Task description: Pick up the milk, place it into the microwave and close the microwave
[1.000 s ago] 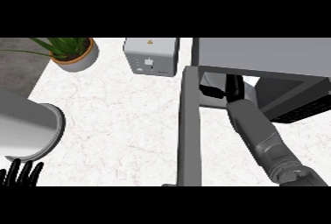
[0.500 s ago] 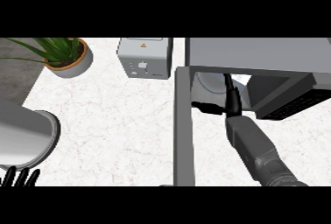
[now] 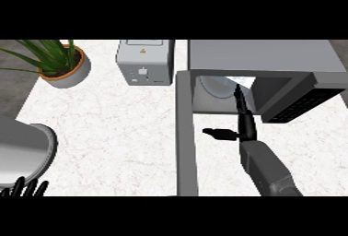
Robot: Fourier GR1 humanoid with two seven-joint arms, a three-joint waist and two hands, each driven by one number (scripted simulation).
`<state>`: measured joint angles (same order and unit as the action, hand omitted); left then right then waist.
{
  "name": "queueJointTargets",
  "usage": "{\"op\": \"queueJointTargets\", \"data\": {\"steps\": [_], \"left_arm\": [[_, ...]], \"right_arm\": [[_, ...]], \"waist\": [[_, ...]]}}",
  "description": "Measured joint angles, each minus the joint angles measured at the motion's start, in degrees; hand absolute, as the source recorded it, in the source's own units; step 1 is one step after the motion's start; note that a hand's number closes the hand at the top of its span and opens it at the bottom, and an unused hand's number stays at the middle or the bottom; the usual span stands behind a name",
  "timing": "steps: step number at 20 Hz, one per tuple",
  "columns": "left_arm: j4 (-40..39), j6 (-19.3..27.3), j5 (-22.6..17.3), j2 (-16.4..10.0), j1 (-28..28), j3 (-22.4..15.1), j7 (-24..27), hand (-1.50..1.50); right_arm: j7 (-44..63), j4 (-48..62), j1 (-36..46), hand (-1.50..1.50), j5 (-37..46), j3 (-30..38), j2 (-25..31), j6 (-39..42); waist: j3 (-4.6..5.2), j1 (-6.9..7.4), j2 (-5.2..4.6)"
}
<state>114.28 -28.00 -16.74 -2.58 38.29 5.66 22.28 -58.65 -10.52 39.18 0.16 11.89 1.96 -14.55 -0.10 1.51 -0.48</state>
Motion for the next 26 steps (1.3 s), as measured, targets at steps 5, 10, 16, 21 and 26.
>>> {"op": "queueJointTargets", "data": {"steps": [5,10,16,21,26], "left_arm": [[0.80,-1.01,1.74,-0.05,1.01,-0.88,-0.81,-1.50],[0.60,-0.52,5.34,1.41,0.87,-3.83,-1.49,-1.50],[-1.54,-2.16,7.75,1.17,-1.24,-6.99,-2.03,-1.50],[-5.18,-3.38,12.55,-0.14,-5.30,-9.90,-2.72,1.50],[-9.52,-1.54,20.24,0.66,-11.39,-13.72,-1.67,1.50]], "right_arm": [[0.01,-2.48,-4.03,-1.50,0.54,-1.64,0.76,5.48],[-0.24,-7.65,-11.22,-1.50,0.56,-3.05,1.75,7.72],[0.33,-17.73,-20.05,1.50,-0.76,-4.03,4.14,10.16],[1.38,-25.32,-27.74,-1.50,-2.59,-4.01,7.80,13.75],[3.30,-32.69,-34.90,-1.50,-5.61,-2.89,11.04,17.29]], "waist": [[0.05,-0.79,0.35],[0.11,-1.45,0.60],[0.16,-2.19,0.81],[0.19,-2.46,0.77],[0.19,-2.48,0.72]]}}
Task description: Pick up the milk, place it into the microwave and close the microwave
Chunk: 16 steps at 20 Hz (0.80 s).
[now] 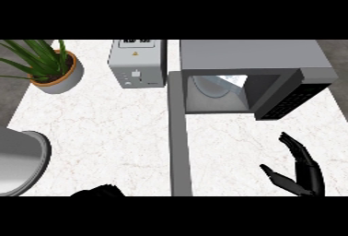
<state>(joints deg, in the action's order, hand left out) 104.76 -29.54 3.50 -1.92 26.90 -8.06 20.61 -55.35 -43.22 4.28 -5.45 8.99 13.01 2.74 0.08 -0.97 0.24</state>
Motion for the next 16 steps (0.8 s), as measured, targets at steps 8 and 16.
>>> {"op": "queueJointTargets", "data": {"steps": [8,16], "left_arm": [[-8.01,9.33,4.32,1.58,-9.57,-5.66,-1.24,1.50],[-16.65,12.07,8.37,1.19,-21.75,-10.30,-7.10,1.50]], "right_arm": [[1.54,-5.38,-6.88,-1.50,-5.58,3.96,4.35,6.28],[2.36,-6.44,-9.81,-1.50,-7.78,5.84,7.98,9.87]], "waist": [[-0.04,0.49,-0.18],[-0.09,0.14,-0.28]]}}
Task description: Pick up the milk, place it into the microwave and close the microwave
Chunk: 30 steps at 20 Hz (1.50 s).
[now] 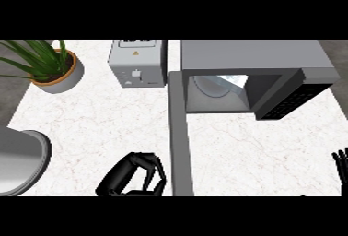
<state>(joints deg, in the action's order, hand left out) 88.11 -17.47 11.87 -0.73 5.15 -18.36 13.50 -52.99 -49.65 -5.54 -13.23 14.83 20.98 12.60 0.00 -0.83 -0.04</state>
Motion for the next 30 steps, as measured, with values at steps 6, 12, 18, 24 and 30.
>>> {"op": "queueJointTargets", "data": {"steps": [6,12,18,24,30], "left_arm": [[-9.93,-2.63,2.08,0.54,-7.06,-7.43,-5.17,1.50],[-19.22,4.86,-0.39,0.62,-13.93,-18.00,-3.89,1.50],[-25.30,16.34,-9.83,-0.06,-20.71,-28.32,0.12,1.50],[-27.17,26.20,-19.18,-0.55,-26.34,-35.76,1.24,-1.50],[-27.70,32.69,-26.47,0.00,-32.99,-38.98,0.81,1.50]], "right_arm": [[0.70,-0.35,-0.24,-1.50,-1.30,0.39,2.24,1.79],[0.57,-1.52,-0.18,-1.50,-1.58,-0.15,2.49,2.37],[2.03,-6.15,0.21,-1.50,-2.88,-1.60,3.51,4.29],[3.82,-11.34,-0.17,-1.50,-4.04,-3.42,3.86,5.45],[6.13,-15.64,0.24,-1.50,-5.47,-4.94,4.47,6.58]], "waist": [[-0.02,-0.43,-0.07],[0.02,-0.56,-0.04],[0.10,-1.86,-0.26],[0.19,-4.22,-0.58],[0.28,-6.91,-0.98]]}}
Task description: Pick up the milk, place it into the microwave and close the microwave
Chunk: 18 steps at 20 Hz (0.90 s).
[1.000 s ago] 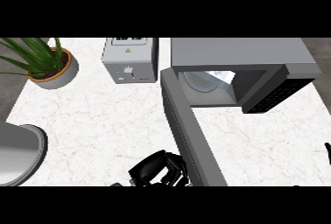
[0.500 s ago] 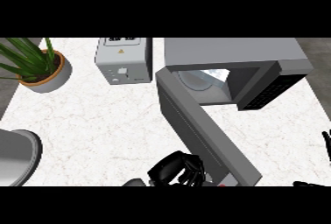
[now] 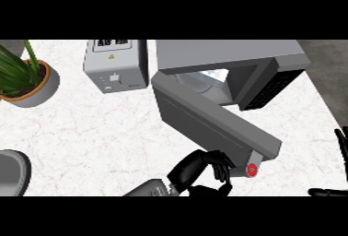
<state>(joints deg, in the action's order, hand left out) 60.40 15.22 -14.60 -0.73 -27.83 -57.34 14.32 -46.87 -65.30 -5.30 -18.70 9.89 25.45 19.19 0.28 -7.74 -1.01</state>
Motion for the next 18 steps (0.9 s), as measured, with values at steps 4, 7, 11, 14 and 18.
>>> {"op": "queueJointTargets", "data": {"steps": [4,7,11,14,18], "left_arm": [[-0.89,3.42,-4.20,-0.35,-4.44,-0.91,-1.65,1.50],[-2.41,6.14,-6.07,-0.66,-7.12,-1.10,-1.64,1.50],[-4.97,8.74,-8.08,-0.82,-10.92,-0.83,-1.77,1.50],[-6.92,10.36,-9.42,-0.86,-13.40,-0.71,-1.94,1.50],[-9.54,11.72,-11.40,-0.87,-16.76,-0.39,-2.97,1.50]], "right_arm": [[1.40,-2.34,0.59,-1.50,-0.53,-1.01,0.67,0.64],[2.58,-3.76,1.16,-1.50,-1.11,-1.62,1.44,1.42],[4.02,-5.10,2.08,-1.50,-1.63,-2.40,2.55,2.40],[4.91,-6.16,3.18,-1.50,-2.11,-2.56,3.58,2.95],[6.03,-7.38,5.01,-1.50,-3.26,-2.58,4.31,3.48]], "waist": [[-0.05,-1.78,-0.38],[-0.04,-3.07,-0.72],[-0.06,-4.91,-1.38],[-0.06,-6.29,-1.77],[-0.07,-7.99,-2.28]]}}
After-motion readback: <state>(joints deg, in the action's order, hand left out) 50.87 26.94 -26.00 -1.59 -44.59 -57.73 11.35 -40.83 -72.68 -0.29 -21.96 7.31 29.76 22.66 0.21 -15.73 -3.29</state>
